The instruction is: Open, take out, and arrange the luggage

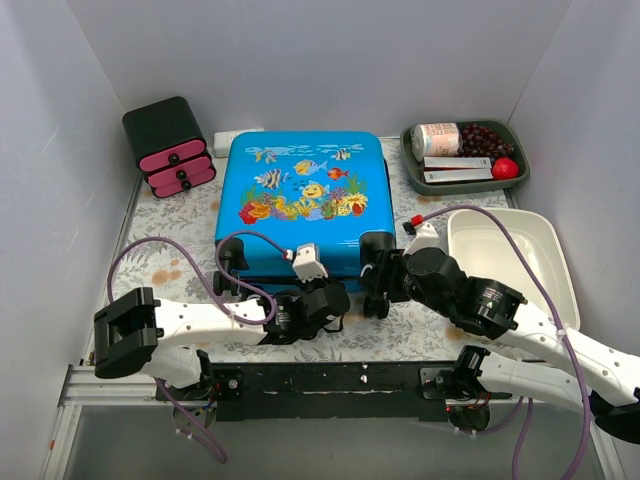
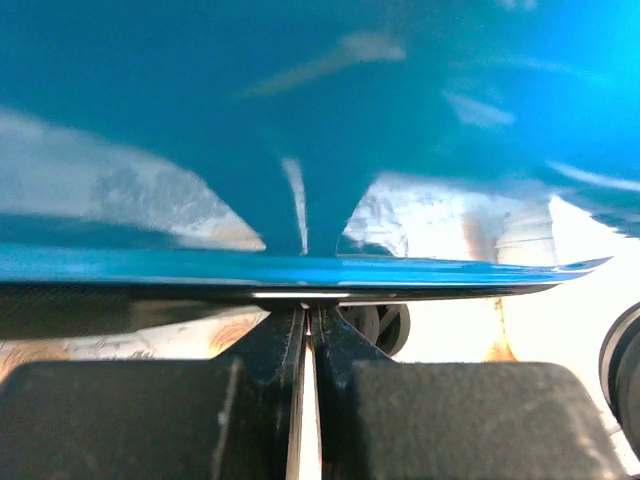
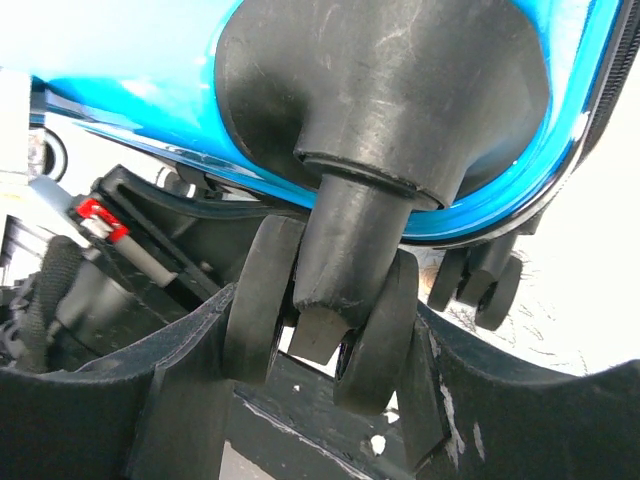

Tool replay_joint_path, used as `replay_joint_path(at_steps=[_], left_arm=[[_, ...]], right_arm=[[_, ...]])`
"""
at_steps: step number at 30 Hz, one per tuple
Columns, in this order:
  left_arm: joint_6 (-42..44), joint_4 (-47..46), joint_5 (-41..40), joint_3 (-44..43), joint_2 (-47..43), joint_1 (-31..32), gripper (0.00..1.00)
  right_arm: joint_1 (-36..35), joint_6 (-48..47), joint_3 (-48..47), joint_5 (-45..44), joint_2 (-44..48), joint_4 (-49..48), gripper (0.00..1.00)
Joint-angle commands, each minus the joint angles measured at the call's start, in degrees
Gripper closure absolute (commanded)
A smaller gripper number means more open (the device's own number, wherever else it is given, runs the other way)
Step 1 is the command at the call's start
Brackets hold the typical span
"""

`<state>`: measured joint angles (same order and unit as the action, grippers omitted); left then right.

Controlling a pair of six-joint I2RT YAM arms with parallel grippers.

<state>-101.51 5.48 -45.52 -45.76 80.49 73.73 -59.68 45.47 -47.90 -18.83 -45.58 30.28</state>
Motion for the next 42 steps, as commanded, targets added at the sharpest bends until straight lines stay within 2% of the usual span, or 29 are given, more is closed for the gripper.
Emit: replay_joint_path(at_steps=[1, 7, 12, 16, 23, 27, 30, 31, 35, 36, 38, 39, 42], left_arm=[[-16.4, 15.8, -4.4, 3.8, -4.7, -1.7, 1.00], [-31.7, 31.9, -5.9, 6.4, -8.9, -1.8, 1.00], [-42.9, 42.9, -6.3, 9.7, -12.8, -1.8, 1.00], [-47.2, 48.6, -6.5, 13.2, -18.2, -1.8, 1.00], [-46.5, 48.7, -5.5, 20.4, -33.8, -1.7, 1.00], [-47.0, 51.4, -6.2, 22.3, -40.5, -1.7, 1.00], [-47.7, 54.9, -7.7, 21.8, -43.0, -1.7, 1.00], [-45.2, 53.9, -8.0, 21.5, -43.2, -1.7, 1.00], [-21.6, 36.5, -7.7, 21.0, -41.1, -1.7, 1.00], [-11.4, 26.8, -5.7, 21.3, -39.1, -1.7, 1.00], [-0.8, 13.5, -2.8, 21.5, -36.5, -1.7, 1.00], [8.7, 9.3, -1.0, 21.5, -35.3, -1.7, 1.00], [17.1, -1.8, 6.9, 20.5, -30.6, -1.7, 1.00]], right_arm=[[-1.8, -3.7, -5.7, -4.4, 3.1, 1.7, 0.99], [-1.1, -4.4, -9.1, -19.4, 1.5, 11.0, 0.99], [1.9, -5.2, -9.8, -25.3, 0.8, 15.0, 0.99], [6.1, -7.5, -9.8, -24.4, -0.2, 14.2, 0.99], [17.3, -13.7, -8.8, -19.4, -2.2, 9.6, 0.99], [21.7, -16.5, -8.4, -16.1, -3.4, 7.5, 0.99], [24.9, -18.2, -8.3, -17.1, -4.2, 7.6, 0.99], [25.7, -19.8, -8.3, -16.6, -4.5, 7.4, 0.99], [28.6, -21.7, -7.0, -12.9, -5.9, 4.5, 0.99], [29.1, -22.3, -6.2, -11.1, -6.3, 3.7, 0.99], [30.1, -22.9, -6.0, -9.6, -7.5, 2.3, 0.99], [30.3, -23.3, -5.9, -7.8, -7.8, 1.7, 0.99], [30.4, -26.2, -5.6, -3.1, -7.8, -1.4, 0.99]])
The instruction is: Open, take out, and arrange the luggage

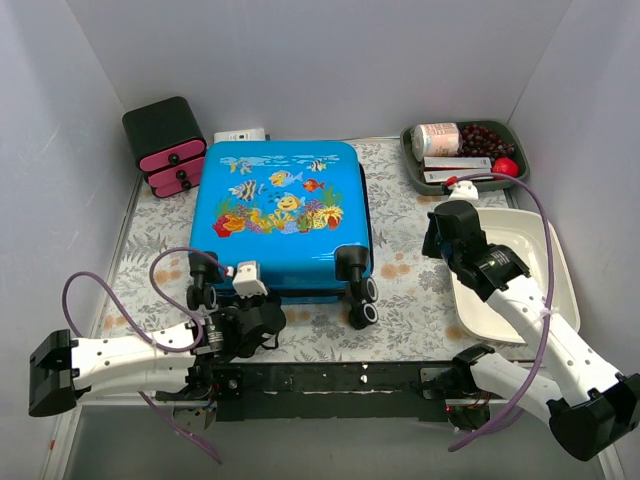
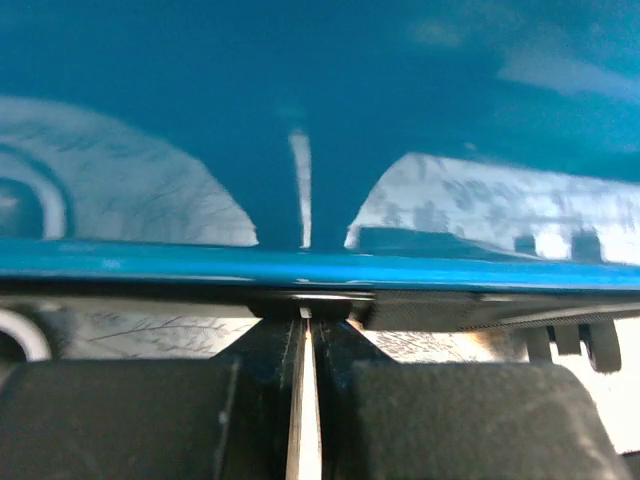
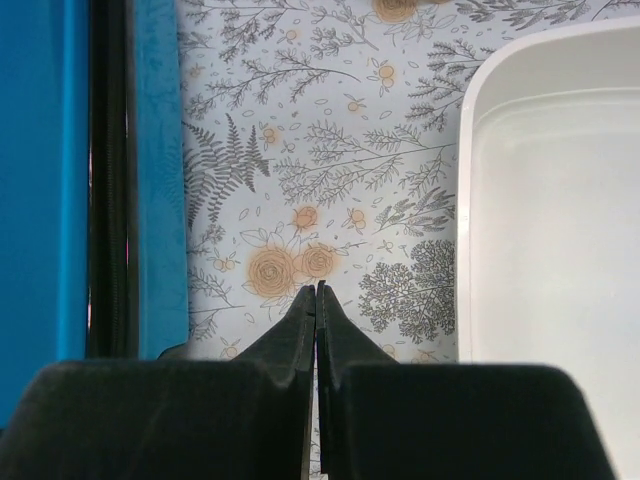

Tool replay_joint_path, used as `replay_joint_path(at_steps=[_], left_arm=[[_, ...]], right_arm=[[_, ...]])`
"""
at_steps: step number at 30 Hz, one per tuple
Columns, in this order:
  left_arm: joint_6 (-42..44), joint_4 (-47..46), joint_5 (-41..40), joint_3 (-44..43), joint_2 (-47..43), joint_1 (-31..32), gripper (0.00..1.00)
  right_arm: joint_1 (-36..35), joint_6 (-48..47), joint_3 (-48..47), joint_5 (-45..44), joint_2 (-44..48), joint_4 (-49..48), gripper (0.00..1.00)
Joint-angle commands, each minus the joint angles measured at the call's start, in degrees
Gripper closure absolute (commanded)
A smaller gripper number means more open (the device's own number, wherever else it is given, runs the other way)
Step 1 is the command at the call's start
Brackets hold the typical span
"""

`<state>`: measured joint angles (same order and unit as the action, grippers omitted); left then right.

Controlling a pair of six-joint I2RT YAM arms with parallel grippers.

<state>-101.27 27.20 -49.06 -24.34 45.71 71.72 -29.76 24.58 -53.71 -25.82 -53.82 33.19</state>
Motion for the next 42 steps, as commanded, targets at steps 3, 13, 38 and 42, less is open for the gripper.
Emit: replay_joint_path(at_steps=[3, 13, 38, 42], left_arm=[[21.5, -30.4, 13.7, -1.9, 8.4, 0.3, 1.00], [22.9, -36.9, 16.0, -10.0, 24.0, 0.3, 1.00], [15.4, -3.1, 28.3, -29.2, 23.8, 0.5, 0.02], [8.2, 17.2, 33.2, -46.1, 24.0, 0.7, 0.02]], right_arm=[[0.5, -6.9, -1.0, 6.3, 0.6, -4.0, 0.99], [0.6, -15.3, -3.5, 25.2, 5.5, -6.7, 0.33], [0.4, -22.3, -7.4, 36.6, 7.1, -0.2, 0.18], [-0.1, -20.7, -7.4, 41.1, 7.8, -1.5, 0.18]])
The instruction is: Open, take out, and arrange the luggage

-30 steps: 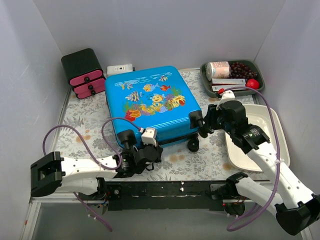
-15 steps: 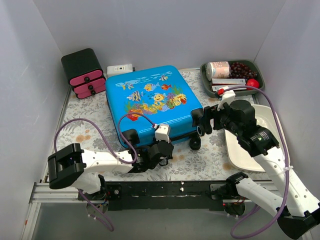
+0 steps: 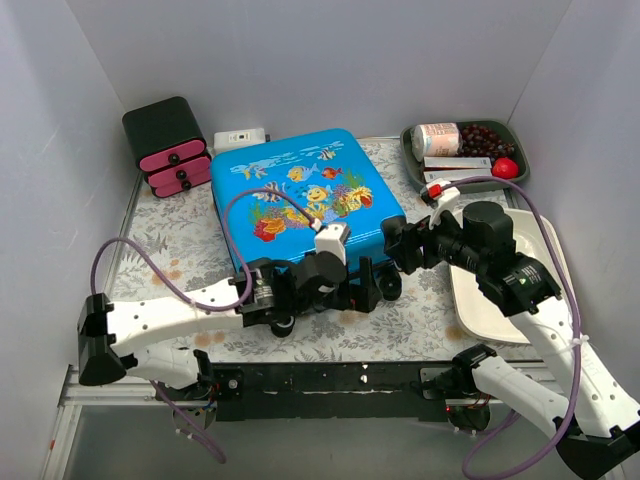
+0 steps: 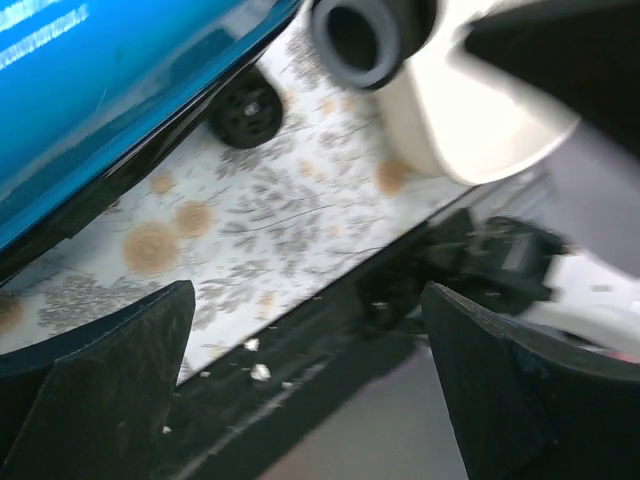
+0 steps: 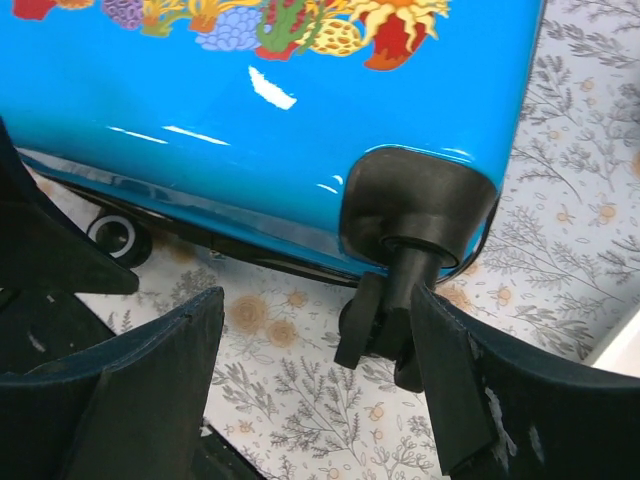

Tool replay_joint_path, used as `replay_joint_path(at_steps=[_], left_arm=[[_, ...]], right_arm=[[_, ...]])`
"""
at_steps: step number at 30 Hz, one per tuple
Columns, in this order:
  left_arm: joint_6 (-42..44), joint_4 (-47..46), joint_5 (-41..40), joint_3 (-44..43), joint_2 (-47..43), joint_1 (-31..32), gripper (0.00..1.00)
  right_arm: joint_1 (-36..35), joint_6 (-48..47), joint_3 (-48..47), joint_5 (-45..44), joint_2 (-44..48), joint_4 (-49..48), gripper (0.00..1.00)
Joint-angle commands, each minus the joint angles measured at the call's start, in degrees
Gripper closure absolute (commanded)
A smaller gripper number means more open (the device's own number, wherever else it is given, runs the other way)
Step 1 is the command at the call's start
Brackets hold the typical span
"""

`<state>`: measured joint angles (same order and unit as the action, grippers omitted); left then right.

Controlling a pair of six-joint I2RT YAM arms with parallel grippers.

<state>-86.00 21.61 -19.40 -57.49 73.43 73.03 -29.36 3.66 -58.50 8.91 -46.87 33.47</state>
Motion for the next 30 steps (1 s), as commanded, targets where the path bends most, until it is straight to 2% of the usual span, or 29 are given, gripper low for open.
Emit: replay_joint_path(at_steps=[1, 4, 6, 7, 12, 15, 17, 24, 27, 30], left_arm=[[-8.6, 26.7, 2.3, -14.6, -4.8, -0.7, 0.02], [-17.2, 45.8, -3.4, -19.8, -7.7, -0.6, 0.02], [-19.5, 51.4, -4.8, -20.5, -8.7, -0.7, 0.02], [-23.3, 57.0, -6.2, -21.0, -9.3, -0.7, 0.02], [-24.8, 57.5, -3.6, -17.5, -12.9, -0.7, 0.02], [-26.7, 57.5, -3.5, -13.4, -13.8, -0.8, 0.02], [-29.1, 57.6, -5.5, -11.2, -12.8, -0.9, 0.02], [-34.5, 57.6, -12.4, -11.1, -11.6, -1.1, 0.02], [-35.5, 57.7, -14.9, -8.2, -12.4, -2.5, 0.02], [-34.2, 57.6, -16.0, -5.1, -12.7, -6.9, 0.02]], right_arm=[[-1.0, 0.4, -2.4, 7.4, 0.9, -2.3, 0.18], [-3.5, 1.1, -1.7, 9.1, 1.0, -3.5, 0.18], [-5.7, 1.4, -1.4, 7.4, -0.1, -3.8, 0.18], [-8.7, 1.7, -0.8, 6.4, -0.7, -4.0, 0.18], [-21.3, 3.8, 0.4, -5.7, -4.4, -5.6, 0.18], [-25.7, 4.8, 1.2, -8.6, -5.4, -7.1, 0.18], [-26.9, 5.6, 2.9, -8.6, -6.3, -8.5, 0.18], [-30.0, 8.9, 7.1, -8.7, -9.9, -11.9, 0.19], [-30.5, 10.7, 7.9, -10.7, -11.1, -13.3, 0.20], [-31.1, 10.8, 8.8, -9.4, -12.6, -15.9, 0.20]])
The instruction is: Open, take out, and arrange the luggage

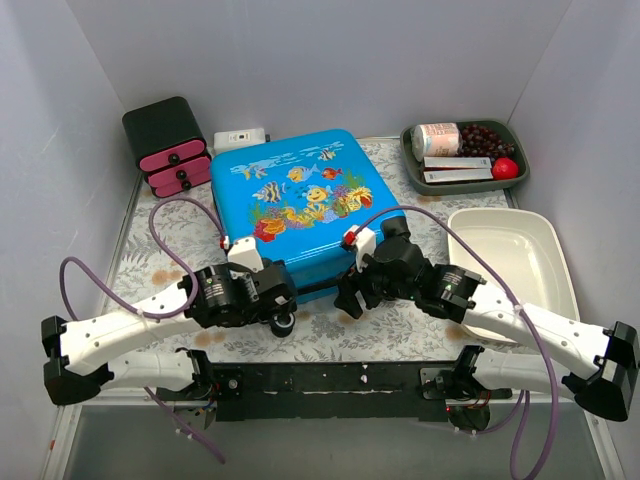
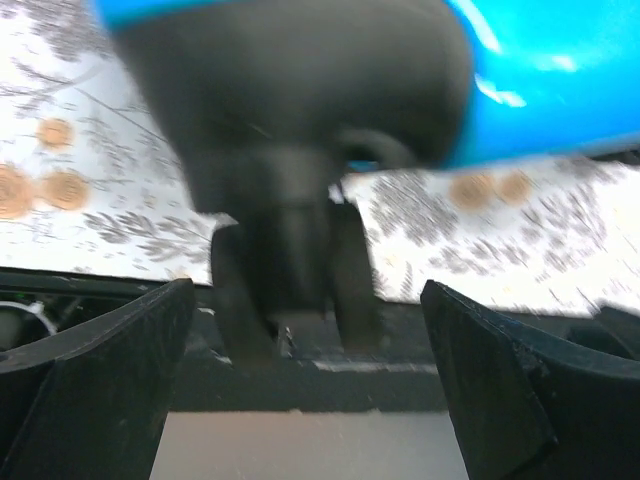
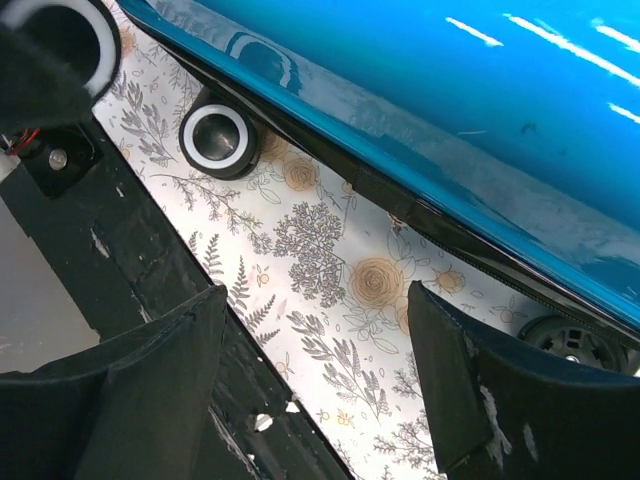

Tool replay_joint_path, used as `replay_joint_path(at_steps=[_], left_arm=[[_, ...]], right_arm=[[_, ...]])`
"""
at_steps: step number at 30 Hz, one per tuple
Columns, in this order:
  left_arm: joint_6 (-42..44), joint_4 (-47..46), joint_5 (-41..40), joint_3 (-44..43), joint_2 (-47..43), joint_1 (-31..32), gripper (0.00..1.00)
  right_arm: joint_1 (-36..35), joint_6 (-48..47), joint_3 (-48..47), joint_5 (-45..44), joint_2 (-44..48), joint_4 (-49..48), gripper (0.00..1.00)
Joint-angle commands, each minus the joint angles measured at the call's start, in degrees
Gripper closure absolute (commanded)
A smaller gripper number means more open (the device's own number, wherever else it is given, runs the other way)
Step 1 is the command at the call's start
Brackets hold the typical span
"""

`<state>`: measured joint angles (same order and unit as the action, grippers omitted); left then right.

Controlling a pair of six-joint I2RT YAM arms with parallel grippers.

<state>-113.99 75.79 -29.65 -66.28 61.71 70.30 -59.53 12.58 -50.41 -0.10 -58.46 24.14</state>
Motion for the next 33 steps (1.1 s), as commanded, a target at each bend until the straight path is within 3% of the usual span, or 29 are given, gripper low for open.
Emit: replay_joint_path(at_steps=[1, 5, 9, 12, 13, 15, 22, 28, 33], left_arm=[[-5.5, 3.5, -5.2, 6.4, -0.9, -7.9, 0.02], [-8.1, 3.3, -5.0, 11.7, -1.0, -11.6, 0.02], [-5.7, -2.6, -4.1, 11.4, -3.0, -11.6, 0.28], [0.1, -10.5, -1.5, 11.5, -4.3, -11.6, 0.56], [0.8, -12.3, -0.8, 11.2, -4.2, -11.6, 0.80], [3.5, -13.6, 1.2, 9.5, -3.0, -11.6, 1.00], [12.7, -25.1, 11.0, 2.8, -1.7, -11.5, 1.00], [12.9, -26.0, 5.5, -3.9, 0.1, -11.6, 1.00], [14.0, -29.1, 6.9, -5.4, 2.2, -11.5, 1.00]], right_arm=[[-1.1, 2.1, 0.6, -0.3, -1.6, -6.6, 0.21], [-1.6, 3.6, 1.5, -2.4, -3.7, -6.7, 0.22], [-1.6, 5.4, 2.3, -6.5, -4.1, -7.2, 0.23], [-1.6, 6.7, 3.0, -8.1, -4.3, -7.6, 0.24], [-1.5, 7.5, 3.1, -8.5, -4.4, -7.6, 0.24], [-1.6, 8.5, 3.6, -9.7, -4.6, -7.8, 0.25], [-1.6, 12.7, 5.4, -17.1, -4.0, -8.1, 0.30], [-1.5, 14.8, 10.9, -20.4, 1.0, -10.6, 0.30], [-0.1, 16.0, 12.9, -24.4, 1.9, -11.3, 0.31]])
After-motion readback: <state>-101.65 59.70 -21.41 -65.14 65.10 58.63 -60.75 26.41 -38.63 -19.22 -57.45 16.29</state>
